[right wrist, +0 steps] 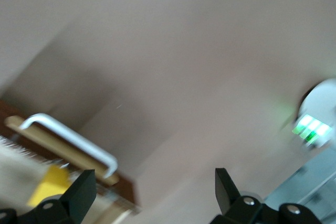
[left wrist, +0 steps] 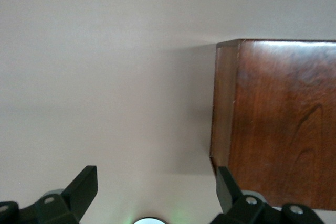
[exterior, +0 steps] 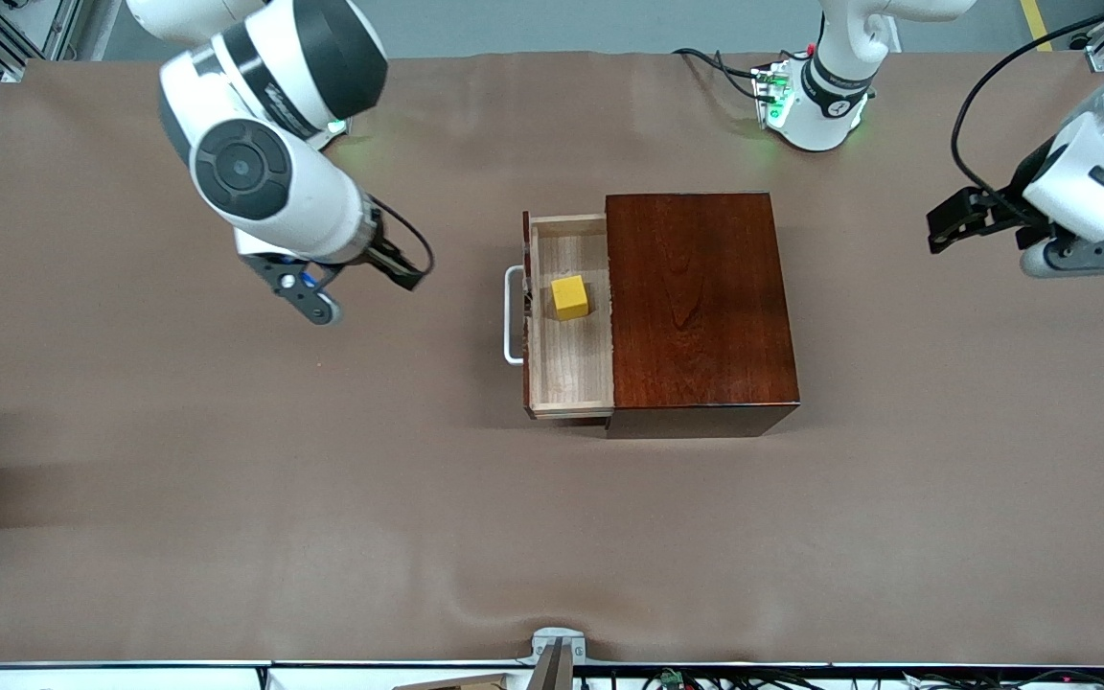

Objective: Open drawer, take yellow block, close drawer
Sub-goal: 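Lower the right gripper into the drawer over the yellow cube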

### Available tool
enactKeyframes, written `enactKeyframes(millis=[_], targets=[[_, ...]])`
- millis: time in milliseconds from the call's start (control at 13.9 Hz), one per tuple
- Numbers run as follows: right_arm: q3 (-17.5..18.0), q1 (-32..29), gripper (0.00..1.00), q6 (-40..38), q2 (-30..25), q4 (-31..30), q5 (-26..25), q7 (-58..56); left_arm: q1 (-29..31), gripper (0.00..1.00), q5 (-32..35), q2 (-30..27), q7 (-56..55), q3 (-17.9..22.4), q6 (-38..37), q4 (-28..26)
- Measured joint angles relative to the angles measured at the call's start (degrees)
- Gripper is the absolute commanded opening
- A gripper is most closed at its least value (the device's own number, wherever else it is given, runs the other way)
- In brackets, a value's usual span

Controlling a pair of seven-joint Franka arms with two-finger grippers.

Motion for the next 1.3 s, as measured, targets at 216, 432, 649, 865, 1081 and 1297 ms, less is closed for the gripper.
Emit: enactKeyframes(millis=[216, 432, 649, 865, 1081, 1297], targets=[[0.03, 3.64, 1.00, 6.69, 2.87, -0.05, 2.14, 10.85, 0.81, 1.00, 0.00, -3.65, 0.11, -0.02, 0.67, -4.45], [0.04, 7.86, 1.00, 13.57, 6.08, -0.08, 2.25, 18.99, 0.80, 1.00, 0.00, -4.00, 0.11, -0.28, 1.39, -4.52], [0.03, 10.48, 1.00, 18.68, 8.38, -0.08, 2.30, 26.06, 0.80, 1.00, 0.00, -3.97, 0.11, -0.33, 1.70, -4.40], [0.00, 12.53, 1.00, 22.00, 9.70, -0.08, 2.30, 32.92, 0.81, 1.00, 0.00, -3.94, 0.11, -0.33, 1.79, -4.11], [-0.03, 14.68, 1.00, 26.91, 11.50, -0.13, 2.28, 37.14, 1.06, 1.00, 0.00, -3.90, 0.11, -0.39, 1.80, -4.05], [-0.10, 16.43, 1.00, 29.45, 13.70, -0.22, 1.43, 38.11, 4.79, 1.00, 0.00, -3.37, 0.40, -4.49, 1.80, -4.08]])
